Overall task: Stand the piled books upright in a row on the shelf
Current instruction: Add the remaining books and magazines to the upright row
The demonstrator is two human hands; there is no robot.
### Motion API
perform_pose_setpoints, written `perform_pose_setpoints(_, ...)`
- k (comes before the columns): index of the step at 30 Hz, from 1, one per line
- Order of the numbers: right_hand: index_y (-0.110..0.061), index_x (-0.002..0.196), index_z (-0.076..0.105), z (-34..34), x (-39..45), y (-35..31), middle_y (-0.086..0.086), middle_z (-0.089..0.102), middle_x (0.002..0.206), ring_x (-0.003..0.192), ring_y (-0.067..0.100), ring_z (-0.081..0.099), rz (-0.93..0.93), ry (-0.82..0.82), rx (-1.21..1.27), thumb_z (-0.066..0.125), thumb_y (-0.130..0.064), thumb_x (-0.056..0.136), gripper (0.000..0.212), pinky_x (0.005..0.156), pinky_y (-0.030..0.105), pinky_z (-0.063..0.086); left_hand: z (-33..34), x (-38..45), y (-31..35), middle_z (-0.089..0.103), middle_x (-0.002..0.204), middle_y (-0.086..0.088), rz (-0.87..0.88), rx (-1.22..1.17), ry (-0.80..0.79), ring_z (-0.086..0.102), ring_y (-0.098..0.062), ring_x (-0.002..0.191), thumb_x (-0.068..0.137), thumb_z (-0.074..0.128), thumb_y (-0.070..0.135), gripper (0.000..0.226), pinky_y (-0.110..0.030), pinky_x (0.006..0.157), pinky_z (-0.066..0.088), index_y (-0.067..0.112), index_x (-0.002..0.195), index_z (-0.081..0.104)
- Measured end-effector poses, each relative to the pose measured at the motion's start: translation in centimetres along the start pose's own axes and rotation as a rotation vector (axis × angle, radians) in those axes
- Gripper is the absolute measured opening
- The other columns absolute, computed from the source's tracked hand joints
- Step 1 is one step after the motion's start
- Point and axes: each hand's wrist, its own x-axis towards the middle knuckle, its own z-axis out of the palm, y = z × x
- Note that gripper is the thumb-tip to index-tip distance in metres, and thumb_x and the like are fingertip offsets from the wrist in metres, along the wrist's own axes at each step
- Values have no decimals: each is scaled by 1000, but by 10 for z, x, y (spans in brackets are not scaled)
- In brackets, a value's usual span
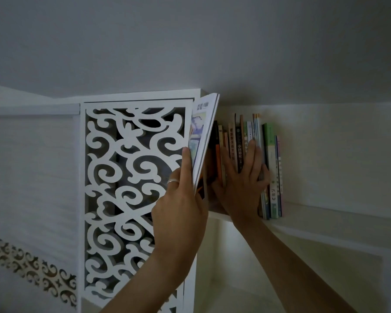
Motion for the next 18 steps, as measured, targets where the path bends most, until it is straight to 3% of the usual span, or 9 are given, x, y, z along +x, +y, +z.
perform_pose_setpoints(2, -38, 161, 25, 2, 0, 0, 22, 15, 168, 156, 37, 15, -3, 6, 7, 47, -70, 93, 78, 114, 58, 25, 1, 0, -1, 67, 91, -13, 9, -40, -23, 39, -8, 52, 86, 62, -3, 83, -15, 44, 28, 17, 162, 34)
perform_pose_setpoints(6, -32, 161, 28, 8, 0, 0, 20, 22, 167, 155, 36, 21, 33, 59, -29, 47, -75, 93, 82, 116, 56, 25, 7, -3, 2, 65, 106, -8, 97, -174, -91, 58, -14, 66, 92, 58, 3, 88, -30, 55, 54, 34, 165, 18)
perform_pose_setpoints(8, -30, 161, 29, 9, -1, -1, 20, 22, 167, 155, 35, 21, 41, 73, -33, 48, -72, 95, 80, 117, 56, 26, 15, -7, 4, 66, 111, -6, 131, -170, -82, 64, -16, 73, 93, 62, 4, 94, -35, 61, 60, 38, 165, 12)
perform_pose_setpoints(11, -29, 161, 29, 8, -1, 0, 20, 19, 167, 156, 36, 19, 27, 54, -7, 45, -70, 97, 77, 118, 57, 24, 26, -4, 7, 66, 116, -9, 82, -148, -57, 65, -18, 75, 94, 60, 5, 91, -36, 64, 60, 36, 166, 13)
perform_pose_setpoints(14, -28, 160, 31, 4, -1, 0, 21, 18, 168, 156, 36, 19, 23, 28, 30, 45, -73, 95, 81, 118, 57, 19, 30, 7, 4, 63, 117, -9, -20, -108, -27, 56, -15, 71, 96, 53, 4, 85, -26, 61, 49, 32, 166, 15)
perform_pose_setpoints(18, -29, 162, 26, 2, -2, 0, 21, 11, 169, 157, 37, 15, 22, -36, 26, 47, -74, 92, 86, 117, 58, 19, 45, 23, -11, 54, 97, 0, 9, -111, -71, 52, -12, 71, 91, 54, 0, 86, -18, 59, 40, 31, 165, 22)
